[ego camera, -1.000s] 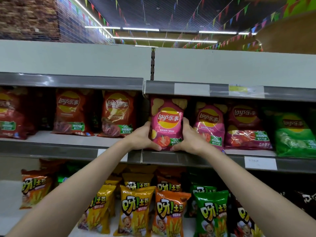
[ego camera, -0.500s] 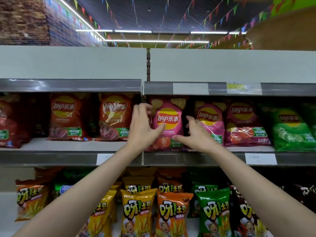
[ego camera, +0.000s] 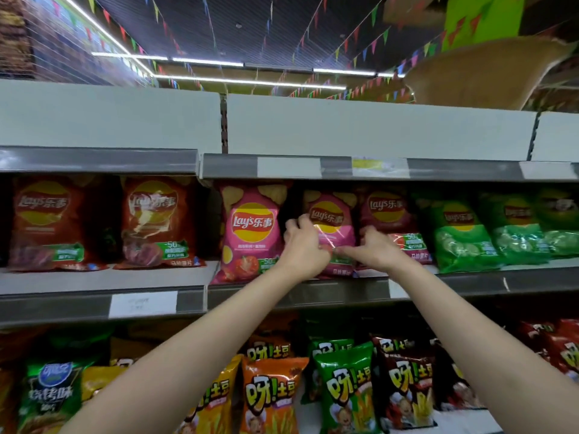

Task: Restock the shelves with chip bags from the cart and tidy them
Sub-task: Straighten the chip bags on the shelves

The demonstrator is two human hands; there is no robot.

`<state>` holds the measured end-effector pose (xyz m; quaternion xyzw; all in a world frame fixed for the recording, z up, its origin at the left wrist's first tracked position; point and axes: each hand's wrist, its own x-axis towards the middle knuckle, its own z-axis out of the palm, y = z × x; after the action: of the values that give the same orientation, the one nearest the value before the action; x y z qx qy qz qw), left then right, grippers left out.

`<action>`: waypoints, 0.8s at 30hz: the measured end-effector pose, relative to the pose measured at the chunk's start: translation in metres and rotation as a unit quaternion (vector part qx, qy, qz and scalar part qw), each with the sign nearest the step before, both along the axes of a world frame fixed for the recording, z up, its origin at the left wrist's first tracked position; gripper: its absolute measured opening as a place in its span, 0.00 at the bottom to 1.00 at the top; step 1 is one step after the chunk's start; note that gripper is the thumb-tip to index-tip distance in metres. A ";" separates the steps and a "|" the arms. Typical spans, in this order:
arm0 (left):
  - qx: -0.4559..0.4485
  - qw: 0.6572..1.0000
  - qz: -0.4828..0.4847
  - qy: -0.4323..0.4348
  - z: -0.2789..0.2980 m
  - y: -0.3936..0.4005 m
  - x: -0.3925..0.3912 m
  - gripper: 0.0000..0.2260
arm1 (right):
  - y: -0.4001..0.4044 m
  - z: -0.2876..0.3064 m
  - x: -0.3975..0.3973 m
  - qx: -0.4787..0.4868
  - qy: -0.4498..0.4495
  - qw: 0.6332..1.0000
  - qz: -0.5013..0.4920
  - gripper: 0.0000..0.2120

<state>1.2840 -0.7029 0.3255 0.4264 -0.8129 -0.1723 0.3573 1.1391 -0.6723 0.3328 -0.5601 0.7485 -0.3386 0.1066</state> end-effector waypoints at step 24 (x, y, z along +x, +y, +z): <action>0.180 0.962 0.197 0.053 -0.013 -0.047 -0.056 0.37 | -0.066 -0.019 -0.004 0.001 0.026 1.000 0.014 0.40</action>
<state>1.2277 -0.7497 0.3124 0.6255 -0.6482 -0.2649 0.3442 1.1354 -0.7386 0.3141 -0.5788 0.7439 -0.3212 0.0921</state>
